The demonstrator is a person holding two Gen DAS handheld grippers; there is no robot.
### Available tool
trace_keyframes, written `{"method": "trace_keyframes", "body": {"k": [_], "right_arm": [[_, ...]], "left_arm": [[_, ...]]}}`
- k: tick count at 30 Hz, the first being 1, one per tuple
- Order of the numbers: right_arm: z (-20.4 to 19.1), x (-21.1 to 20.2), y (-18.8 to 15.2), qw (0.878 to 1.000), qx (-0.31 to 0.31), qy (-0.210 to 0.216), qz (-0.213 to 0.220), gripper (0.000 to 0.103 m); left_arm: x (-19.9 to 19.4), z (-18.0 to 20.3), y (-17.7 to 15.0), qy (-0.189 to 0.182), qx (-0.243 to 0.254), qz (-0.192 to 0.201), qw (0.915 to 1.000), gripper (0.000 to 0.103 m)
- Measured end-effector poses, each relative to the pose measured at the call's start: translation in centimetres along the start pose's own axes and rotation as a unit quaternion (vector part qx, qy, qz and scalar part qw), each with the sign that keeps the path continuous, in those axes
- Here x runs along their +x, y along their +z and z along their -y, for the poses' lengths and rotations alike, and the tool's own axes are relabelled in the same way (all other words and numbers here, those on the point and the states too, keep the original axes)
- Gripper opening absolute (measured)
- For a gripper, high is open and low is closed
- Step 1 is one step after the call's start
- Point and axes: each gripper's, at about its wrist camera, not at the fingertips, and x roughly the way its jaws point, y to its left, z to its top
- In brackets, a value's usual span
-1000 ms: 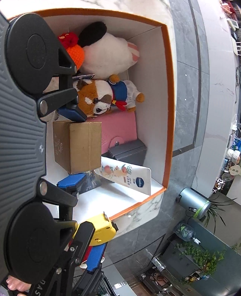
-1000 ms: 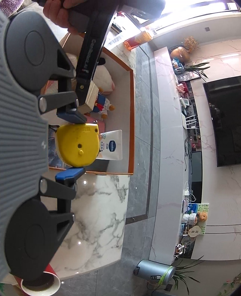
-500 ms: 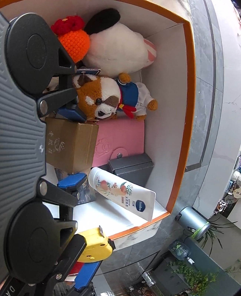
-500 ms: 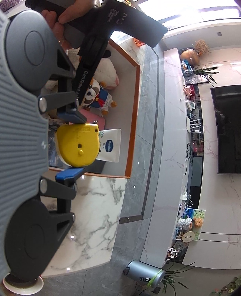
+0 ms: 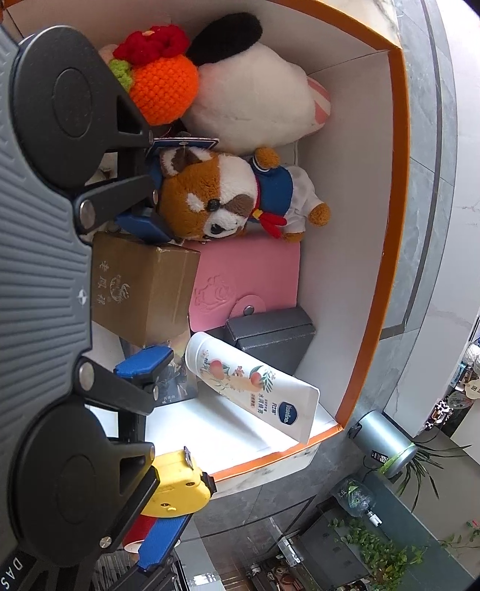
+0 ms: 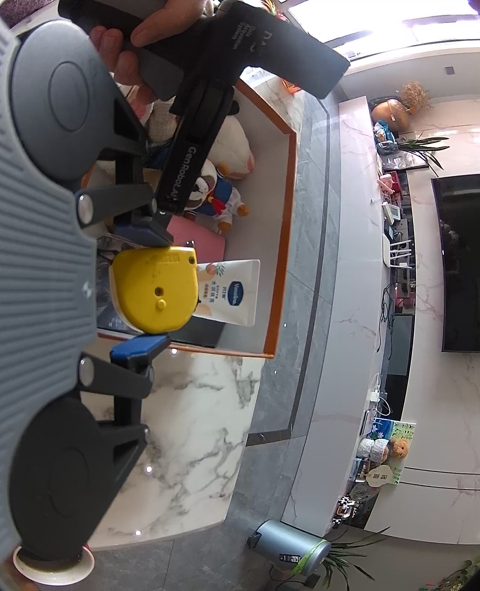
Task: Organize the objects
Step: 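Carry the brown box into the orange box with the left while the right carries the tape measure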
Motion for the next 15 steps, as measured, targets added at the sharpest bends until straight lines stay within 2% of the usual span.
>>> {"method": "trace_keyframes", "body": {"k": [6, 12, 15], "right_arm": [[-0.3, 0.0, -0.1, 1.000, -0.002, 0.000, -0.001, 0.053], [-0.4, 0.1, 0.1, 1.000, -0.003, 0.000, -0.001, 0.053], [-0.4, 0.1, 0.2, 1.000, -0.003, -0.001, 0.000, 0.053]], "left_arm": [[1.1, -0.7, 0.9, -0.008, -0.044, -0.033, 0.9985, 0.078], [2.0, -1.7, 2.2, -0.007, -0.129, -0.079, 0.9884, 0.078], [2.5, -1.8, 2.6, -0.004, -0.132, -0.092, 0.9869, 0.078]]}}
